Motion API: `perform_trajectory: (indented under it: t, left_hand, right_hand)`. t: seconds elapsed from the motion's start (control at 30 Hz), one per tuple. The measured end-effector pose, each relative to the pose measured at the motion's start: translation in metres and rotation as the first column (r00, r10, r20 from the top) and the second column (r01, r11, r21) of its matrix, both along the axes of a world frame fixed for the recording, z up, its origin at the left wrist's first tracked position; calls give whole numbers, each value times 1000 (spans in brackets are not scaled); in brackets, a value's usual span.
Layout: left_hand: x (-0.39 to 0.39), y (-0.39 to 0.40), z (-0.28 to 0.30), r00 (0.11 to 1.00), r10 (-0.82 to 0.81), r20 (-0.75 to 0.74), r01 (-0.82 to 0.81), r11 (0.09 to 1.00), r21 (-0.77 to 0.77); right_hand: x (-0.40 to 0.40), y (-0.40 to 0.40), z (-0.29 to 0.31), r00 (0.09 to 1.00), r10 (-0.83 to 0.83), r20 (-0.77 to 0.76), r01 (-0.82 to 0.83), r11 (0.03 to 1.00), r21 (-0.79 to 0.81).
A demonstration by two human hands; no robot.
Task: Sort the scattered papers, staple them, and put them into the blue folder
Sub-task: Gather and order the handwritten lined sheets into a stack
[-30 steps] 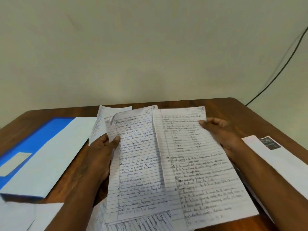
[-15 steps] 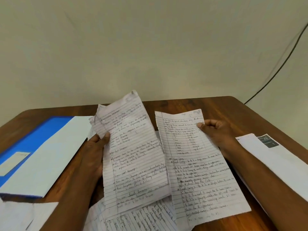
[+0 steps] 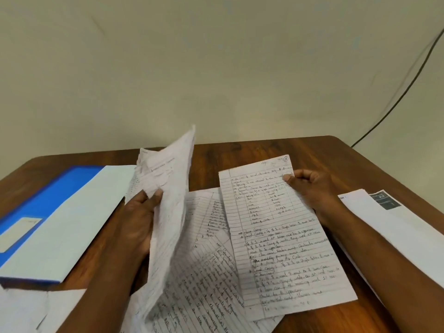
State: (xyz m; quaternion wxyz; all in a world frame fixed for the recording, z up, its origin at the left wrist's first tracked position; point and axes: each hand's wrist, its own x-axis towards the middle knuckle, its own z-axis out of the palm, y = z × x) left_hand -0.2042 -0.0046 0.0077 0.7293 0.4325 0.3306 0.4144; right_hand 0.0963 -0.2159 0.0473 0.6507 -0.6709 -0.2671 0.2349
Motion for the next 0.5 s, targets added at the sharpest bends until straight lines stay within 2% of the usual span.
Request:
perform_trajectory:
  t: [0.27, 0.5]
  left_hand:
    - [19, -37, 9, 987, -106, -125, 121, 985, 120]
    - [26, -40, 0, 979, -63, -194, 104, 973, 208]
  right_hand:
    - [-21, 6, 4, 996, 83, -45, -83, 997, 5]
    - [-42, 16, -1, 983, 120, -136, -112, 991, 67]
